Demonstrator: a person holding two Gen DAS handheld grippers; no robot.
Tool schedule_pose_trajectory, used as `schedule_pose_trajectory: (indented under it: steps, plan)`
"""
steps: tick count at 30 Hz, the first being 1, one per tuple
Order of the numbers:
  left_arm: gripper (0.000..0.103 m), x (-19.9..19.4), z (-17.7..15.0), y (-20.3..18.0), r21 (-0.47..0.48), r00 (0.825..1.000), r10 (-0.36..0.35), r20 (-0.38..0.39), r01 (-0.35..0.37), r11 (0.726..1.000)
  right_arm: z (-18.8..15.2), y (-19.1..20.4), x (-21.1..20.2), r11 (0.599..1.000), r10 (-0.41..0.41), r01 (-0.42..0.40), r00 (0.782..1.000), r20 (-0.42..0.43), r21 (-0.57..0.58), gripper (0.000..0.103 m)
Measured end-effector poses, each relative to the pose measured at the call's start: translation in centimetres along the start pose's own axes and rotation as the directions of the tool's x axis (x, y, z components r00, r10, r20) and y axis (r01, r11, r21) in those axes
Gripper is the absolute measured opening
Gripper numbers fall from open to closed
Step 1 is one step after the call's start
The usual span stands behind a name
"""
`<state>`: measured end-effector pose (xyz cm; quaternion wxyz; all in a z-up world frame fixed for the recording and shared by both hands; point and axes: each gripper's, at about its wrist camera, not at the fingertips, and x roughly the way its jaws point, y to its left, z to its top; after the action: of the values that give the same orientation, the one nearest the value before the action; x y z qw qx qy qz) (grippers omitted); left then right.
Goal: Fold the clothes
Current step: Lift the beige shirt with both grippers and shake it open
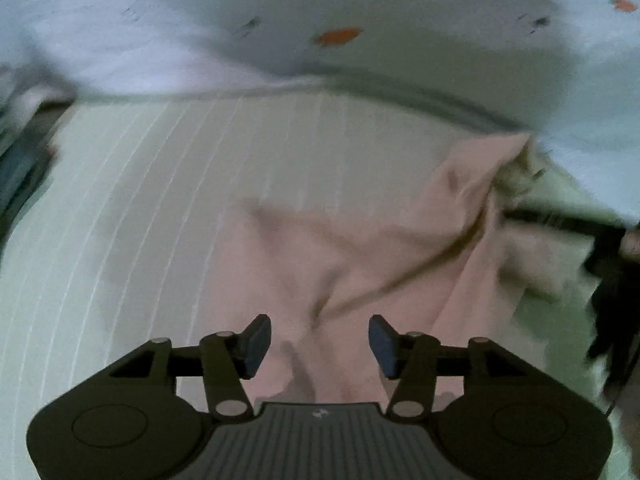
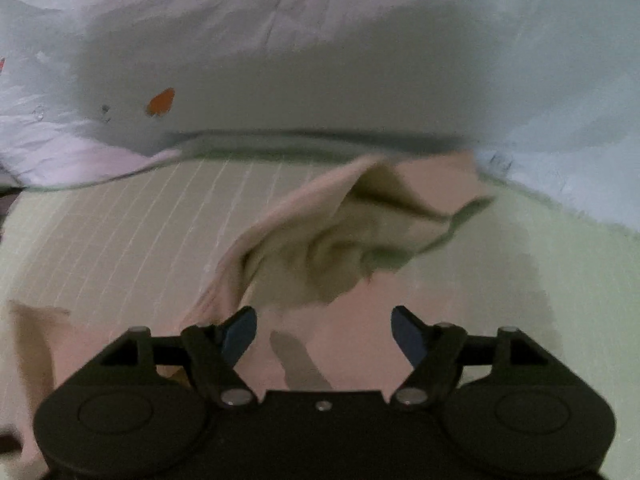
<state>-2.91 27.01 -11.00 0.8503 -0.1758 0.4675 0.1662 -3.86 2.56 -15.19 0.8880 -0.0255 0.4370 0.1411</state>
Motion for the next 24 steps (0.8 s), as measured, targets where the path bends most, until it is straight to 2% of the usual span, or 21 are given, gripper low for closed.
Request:
schedule_pose_trajectory:
  steps: [3,6,11,14,16,20,21,23,24]
  plan:
    - [0.056,2.3,1.6,-1.4,0.080,0.998,-0.055,0.008,0.054,0.995,-0.4,1.0,1.1,0.999,0.032,-0.030,0.999,-0.036,0.036,0.064]
    - [0.056,4.9,2.6,-3.7,0.197,0.996,-0.085,0.009,0.082,0.977,0.0,1.8,1.7,0.996,0.050,-0.046,0.998,-0.045,0.076,0.064]
    - [0.056,7.8,3.2,-5.3,0.292,0.994,-0.112,-0.014,0.111,0.950,1.2,2.3,1.8,0.994,0.053,-0.047,0.997,-0.061,0.095,0.068]
    - [0.056,8.9,3.4,-5.6,0.315,0.992,-0.120,-0.029,0.123,0.941,1.5,2.7,2.3,0.998,0.024,-0.018,0.996,-0.086,0.067,0.064]
    - [0.056,9.8,3.5,-5.6,0.318,0.992,-0.120,-0.038,0.126,0.940,1.6,2.7,2.6,0.998,0.003,0.003,0.995,-0.098,0.059,0.054]
    - [0.053,11.0,3.7,-6.2,0.308,0.993,-0.108,-0.039,0.114,0.944,1.4,2.3,3.0,0.998,-0.005,0.011,0.993,-0.118,0.056,0.045]
    - [0.051,11.1,3.8,-6.2,0.296,0.994,-0.103,-0.040,0.111,0.949,1.3,2.2,3.0,0.998,-0.006,0.012,0.993,-0.119,0.055,0.041]
    - [0.035,11.3,4.0,-6.2,0.271,0.993,-0.107,-0.044,0.114,0.956,1.2,2.0,2.8,0.998,-0.003,0.010,0.993,-0.114,0.060,0.035]
    - [0.031,11.2,4.1,-6.1,0.254,0.993,-0.111,-0.044,0.119,0.960,1.1,1.8,2.6,0.998,0.000,0.007,0.994,-0.112,0.063,0.030]
